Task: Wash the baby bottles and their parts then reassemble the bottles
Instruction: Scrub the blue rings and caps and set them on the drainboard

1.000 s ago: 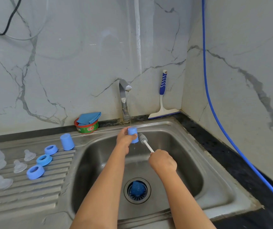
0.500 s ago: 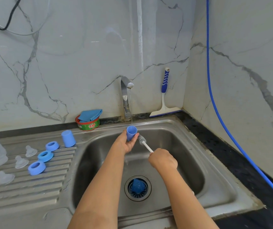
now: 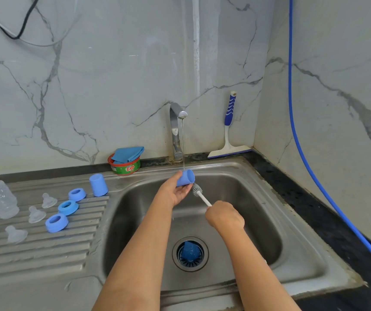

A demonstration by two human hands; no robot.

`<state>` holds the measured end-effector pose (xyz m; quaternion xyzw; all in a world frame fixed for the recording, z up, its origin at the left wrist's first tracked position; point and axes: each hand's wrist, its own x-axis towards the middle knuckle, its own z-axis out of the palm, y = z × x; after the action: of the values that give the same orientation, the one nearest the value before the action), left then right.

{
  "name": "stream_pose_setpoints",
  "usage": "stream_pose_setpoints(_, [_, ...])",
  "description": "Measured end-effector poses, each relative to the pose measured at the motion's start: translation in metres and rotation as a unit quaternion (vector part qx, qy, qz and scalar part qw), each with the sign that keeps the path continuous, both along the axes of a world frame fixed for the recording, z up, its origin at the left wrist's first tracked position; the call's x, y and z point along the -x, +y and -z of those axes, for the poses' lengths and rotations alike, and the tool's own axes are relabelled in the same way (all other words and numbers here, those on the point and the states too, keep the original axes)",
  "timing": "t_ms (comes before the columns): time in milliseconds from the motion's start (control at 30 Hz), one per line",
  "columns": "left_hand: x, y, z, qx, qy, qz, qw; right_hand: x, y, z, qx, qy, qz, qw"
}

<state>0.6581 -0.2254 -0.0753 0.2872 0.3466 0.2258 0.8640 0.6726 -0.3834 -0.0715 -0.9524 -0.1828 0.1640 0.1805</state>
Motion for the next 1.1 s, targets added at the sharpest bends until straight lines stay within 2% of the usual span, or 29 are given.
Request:
stream_pose_setpoints(100, [0.004,0.003,-0.001,-0.16,0.051,-0.048,0.985,0.005,0.001,0.0,0.009,0.009,-0.031,0.999])
stream_pose_setpoints(167, [0.013,0.01,-0.004,-0.279,0.103,-0.094,0.95,0.011,0.003,0.0,0.022,0.008,-0.066,0.998])
stream_pose_setpoints(233, [0.031,0.015,-0.012,-0.396,0.152,-0.119,0.898,0.019,0.006,0.002,0.037,0.005,-0.108,0.993])
stream_pose_setpoints(300, [0.054,0.019,-0.021,-0.505,0.173,-0.17,0.829,0.028,0.011,0.005,0.034,0.009,-0.131,0.991])
stream_pose_setpoints(367, [0.077,0.024,-0.025,-0.574,0.19,-0.222,0.765,0.036,0.016,0.005,0.017,0.014,-0.142,0.99])
stream_pose_setpoints(400, [0.087,0.028,-0.022,-0.591,0.215,-0.215,0.747,0.039,0.018,0.006,0.008,0.012,-0.145,0.989])
stream_pose_setpoints(467, [0.108,0.04,-0.012,-0.593,0.308,-0.115,0.735,0.046,0.023,0.006,-0.01,0.007,-0.146,0.989])
stream_pose_setpoints(533, [0.124,0.049,0.0,-0.547,0.366,-0.029,0.753,0.05,0.026,0.005,-0.022,-0.002,-0.148,0.989])
stream_pose_setpoints(600, [0.136,0.049,0.003,-0.527,0.357,-0.056,0.77,0.053,0.028,0.006,-0.034,-0.006,-0.148,0.988])
stream_pose_setpoints(700, [0.148,0.05,-0.001,-0.533,0.342,-0.109,0.766,0.054,0.029,0.009,-0.043,-0.006,-0.155,0.987])
stream_pose_setpoints(867, [0.167,0.072,-0.009,-0.544,0.365,-0.203,0.728,0.053,0.032,0.013,-0.04,-0.014,-0.166,0.985])
stream_pose_setpoints(1100, [0.182,0.093,-0.009,-0.512,0.453,-0.204,0.701,0.047,0.035,0.016,-0.034,-0.023,-0.176,0.984])
